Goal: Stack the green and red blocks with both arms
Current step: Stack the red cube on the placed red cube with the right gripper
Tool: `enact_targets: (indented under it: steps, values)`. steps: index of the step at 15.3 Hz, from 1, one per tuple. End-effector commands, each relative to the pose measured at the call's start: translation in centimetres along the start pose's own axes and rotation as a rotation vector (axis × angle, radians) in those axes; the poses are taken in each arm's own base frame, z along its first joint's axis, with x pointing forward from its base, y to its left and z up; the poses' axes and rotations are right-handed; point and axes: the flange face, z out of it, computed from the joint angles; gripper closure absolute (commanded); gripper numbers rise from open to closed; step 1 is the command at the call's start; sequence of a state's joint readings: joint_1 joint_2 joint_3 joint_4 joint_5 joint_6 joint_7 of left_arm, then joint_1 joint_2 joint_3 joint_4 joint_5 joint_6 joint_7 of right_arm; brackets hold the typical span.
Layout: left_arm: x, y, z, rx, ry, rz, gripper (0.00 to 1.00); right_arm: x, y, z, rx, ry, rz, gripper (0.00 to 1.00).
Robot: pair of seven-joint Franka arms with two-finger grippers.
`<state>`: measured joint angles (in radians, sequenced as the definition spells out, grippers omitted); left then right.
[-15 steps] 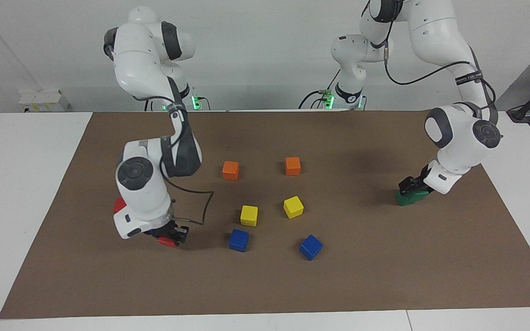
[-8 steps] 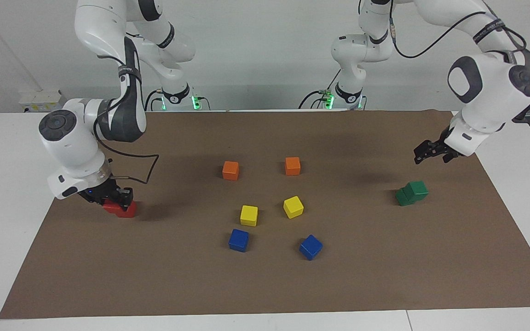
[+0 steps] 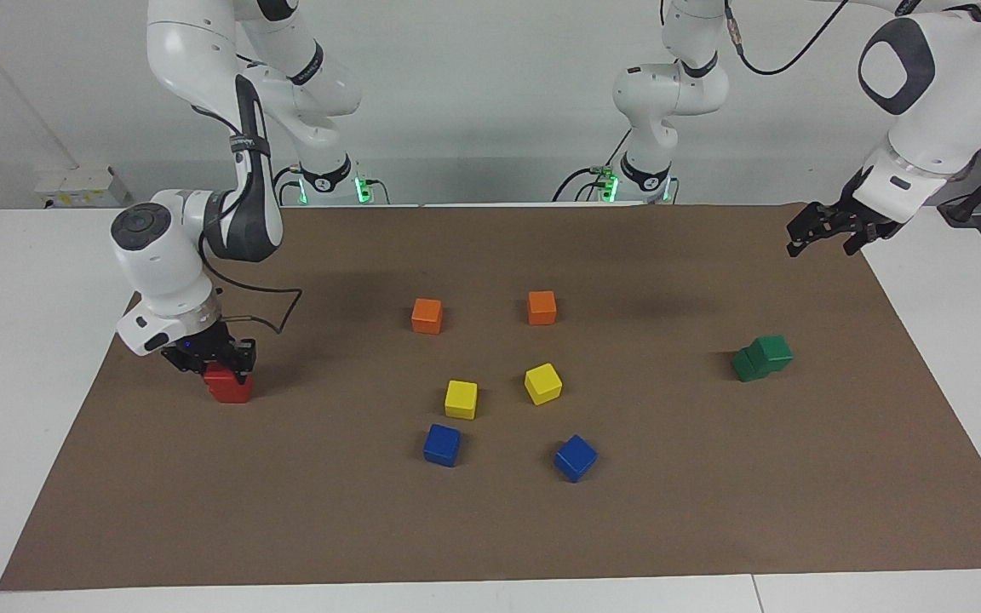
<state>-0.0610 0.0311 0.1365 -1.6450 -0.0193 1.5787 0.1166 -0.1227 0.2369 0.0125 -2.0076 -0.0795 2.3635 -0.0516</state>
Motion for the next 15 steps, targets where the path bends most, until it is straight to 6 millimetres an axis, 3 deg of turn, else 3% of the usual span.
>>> enact_targets:
  steps: [1,4,9,10,11,12,15]
  values:
    - [-0.8,-0.6,-0.1,0.006,0.003,-0.008,0.00,-0.9,1.0,-0.5,0.011,0.019,-0.019,1.00]
    - [-2.0,-0.2,-1.0,0.002,0.000,-0.002,0.00,-0.9,0.8,-0.5,0.018,0.021,-0.007,1.00]
    - [-1.6,0.1,-1.8,0.007,0.018,-0.026,0.00,-0.7,1.0,-0.8,0.029,0.030,0.000,1.00]
    - [-1.4,0.4,-2.7,0.009,0.027,-0.025,0.00,-0.6,1.0,-0.8,0.039,0.031,0.011,0.81]
    - [-1.2,1.5,-2.9,0.018,0.019,-0.008,0.00,-0.6,0.9,-0.7,0.051,0.030,0.023,0.01]
    - [-0.9,2.8,-2.7,0.020,0.026,0.011,0.00,-0.6,0.8,-0.8,0.052,0.032,0.023,0.00]
    - [-0.8,3.8,-2.7,0.024,0.036,0.018,0.00,-0.5,0.9,-0.9,0.052,0.033,0.024,0.00]
